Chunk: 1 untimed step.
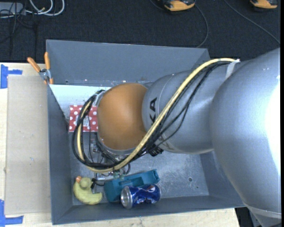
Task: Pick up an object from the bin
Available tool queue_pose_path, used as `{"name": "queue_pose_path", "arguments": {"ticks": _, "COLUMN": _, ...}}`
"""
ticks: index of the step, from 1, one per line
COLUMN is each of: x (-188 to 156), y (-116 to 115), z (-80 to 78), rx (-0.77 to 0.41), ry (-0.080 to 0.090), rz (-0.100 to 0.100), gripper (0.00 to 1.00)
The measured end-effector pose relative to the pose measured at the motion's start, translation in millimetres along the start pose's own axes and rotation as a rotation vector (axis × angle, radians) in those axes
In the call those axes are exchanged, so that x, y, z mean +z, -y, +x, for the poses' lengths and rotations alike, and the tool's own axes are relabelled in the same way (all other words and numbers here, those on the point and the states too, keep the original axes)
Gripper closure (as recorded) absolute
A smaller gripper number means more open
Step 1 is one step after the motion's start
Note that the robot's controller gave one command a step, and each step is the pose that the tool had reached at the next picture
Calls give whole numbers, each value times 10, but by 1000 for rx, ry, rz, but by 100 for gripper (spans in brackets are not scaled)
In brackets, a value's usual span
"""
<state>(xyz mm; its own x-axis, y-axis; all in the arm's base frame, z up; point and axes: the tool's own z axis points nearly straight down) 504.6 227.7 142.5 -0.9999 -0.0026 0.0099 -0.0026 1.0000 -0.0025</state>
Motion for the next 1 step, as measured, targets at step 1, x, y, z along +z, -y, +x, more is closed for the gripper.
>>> {"name": "queue_pose_path", "arguments": {"ticks": 1, "x": -40, "y": 10, "z": -23, "rx": 4, "ry": 7, "rz": -2, "gripper": 0}}
